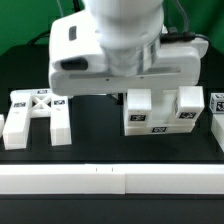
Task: Assemble chair
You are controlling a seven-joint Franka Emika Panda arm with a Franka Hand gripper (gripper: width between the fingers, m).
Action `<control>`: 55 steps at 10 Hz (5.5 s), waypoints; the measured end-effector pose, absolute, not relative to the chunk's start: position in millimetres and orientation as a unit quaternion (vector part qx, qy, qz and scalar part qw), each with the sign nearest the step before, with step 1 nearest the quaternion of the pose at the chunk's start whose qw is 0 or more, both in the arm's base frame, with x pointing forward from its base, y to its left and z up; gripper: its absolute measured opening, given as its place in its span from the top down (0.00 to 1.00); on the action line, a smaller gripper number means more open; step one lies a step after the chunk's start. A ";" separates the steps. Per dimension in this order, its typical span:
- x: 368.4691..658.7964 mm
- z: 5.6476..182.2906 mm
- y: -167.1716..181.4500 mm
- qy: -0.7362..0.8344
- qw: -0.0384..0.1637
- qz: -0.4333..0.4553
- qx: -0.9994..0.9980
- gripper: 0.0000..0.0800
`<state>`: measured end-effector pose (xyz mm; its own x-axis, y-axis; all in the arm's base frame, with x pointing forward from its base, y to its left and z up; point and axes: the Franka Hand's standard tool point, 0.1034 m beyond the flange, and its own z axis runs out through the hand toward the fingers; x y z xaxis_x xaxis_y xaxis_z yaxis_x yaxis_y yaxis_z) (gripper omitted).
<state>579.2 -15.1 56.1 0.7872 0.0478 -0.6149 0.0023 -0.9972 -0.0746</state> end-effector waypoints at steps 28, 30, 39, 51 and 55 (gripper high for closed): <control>557.2 37.0 -54.0 0.009 0.044 0.432 -0.901 0.19; 565.2 35.3 -54.8 0.008 0.040 0.411 -0.911 0.19; 598.5 69.5 -100.9 -0.039 0.029 0.136 -0.990 0.19; 567.4 68.4 -141.3 -0.109 0.018 0.060 -0.992 0.19; 531.0 44.2 -143.2 -0.111 0.013 0.051 -0.992 0.19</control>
Offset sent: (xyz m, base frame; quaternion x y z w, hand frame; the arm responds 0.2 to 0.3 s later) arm 0.0000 0.0000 0.0000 0.0000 0.0000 0.0000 1.0000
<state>531.0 -143.2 44.2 0.9703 0.2213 -0.0981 0.2187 -0.9751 -0.0371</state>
